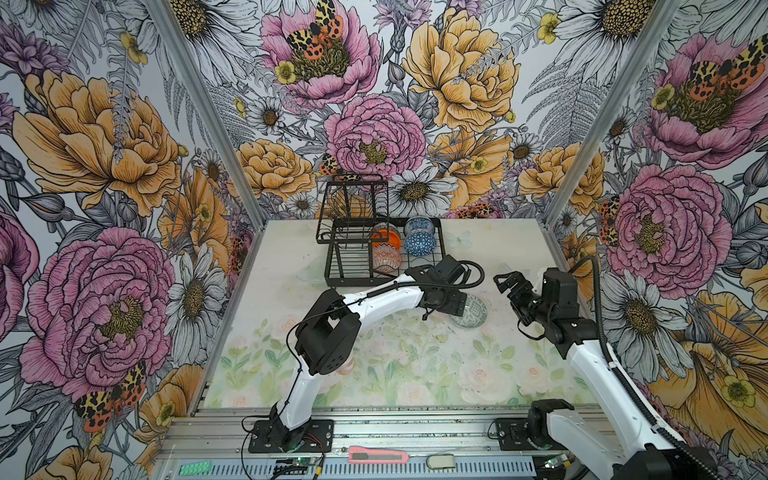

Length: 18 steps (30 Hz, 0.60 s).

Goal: Load the bowls into the dish rack
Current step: 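Lower the left gripper onto the green-patterned bowl rim and close it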

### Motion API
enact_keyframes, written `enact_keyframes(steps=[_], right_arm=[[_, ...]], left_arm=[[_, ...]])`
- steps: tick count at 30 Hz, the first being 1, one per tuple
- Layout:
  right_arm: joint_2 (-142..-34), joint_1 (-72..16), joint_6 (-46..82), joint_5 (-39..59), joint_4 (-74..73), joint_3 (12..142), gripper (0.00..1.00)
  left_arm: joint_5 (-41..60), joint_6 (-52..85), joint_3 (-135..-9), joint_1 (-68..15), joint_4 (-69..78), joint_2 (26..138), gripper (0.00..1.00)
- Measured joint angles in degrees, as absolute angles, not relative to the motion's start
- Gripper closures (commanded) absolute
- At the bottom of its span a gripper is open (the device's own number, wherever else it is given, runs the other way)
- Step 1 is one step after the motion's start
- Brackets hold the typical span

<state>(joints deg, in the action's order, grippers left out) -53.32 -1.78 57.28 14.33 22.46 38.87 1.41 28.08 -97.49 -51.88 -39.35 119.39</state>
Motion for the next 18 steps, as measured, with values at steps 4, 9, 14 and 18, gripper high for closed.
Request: enact_keyframes(steps=[4, 9, 14, 18], right_arm=[[-51.16, -1.39, 56.90, 14.17, 23.16, 38.13, 0.01], [-49.60, -0.71, 56.93, 14.20, 23.42, 36.93, 0.01], [-49.54, -0.27, 56.90, 14.20, 23.97, 36.51, 0.01], [-49.56, -0.30, 56.90, 14.28, 23.99, 36.51, 0.01]], left_arm=[[2.42, 29.61, -97.47, -50.94, -39.79, 119.85, 0.19], [3.68, 30.35, -97.89, -50.37, -40.27, 121.58, 0.28], [5.02, 30.76, -100.36, -50.37, -41.19, 125.45, 0.38], [6.00, 31.22, -101.82, -50.39, -42.02, 127.24, 0.49]])
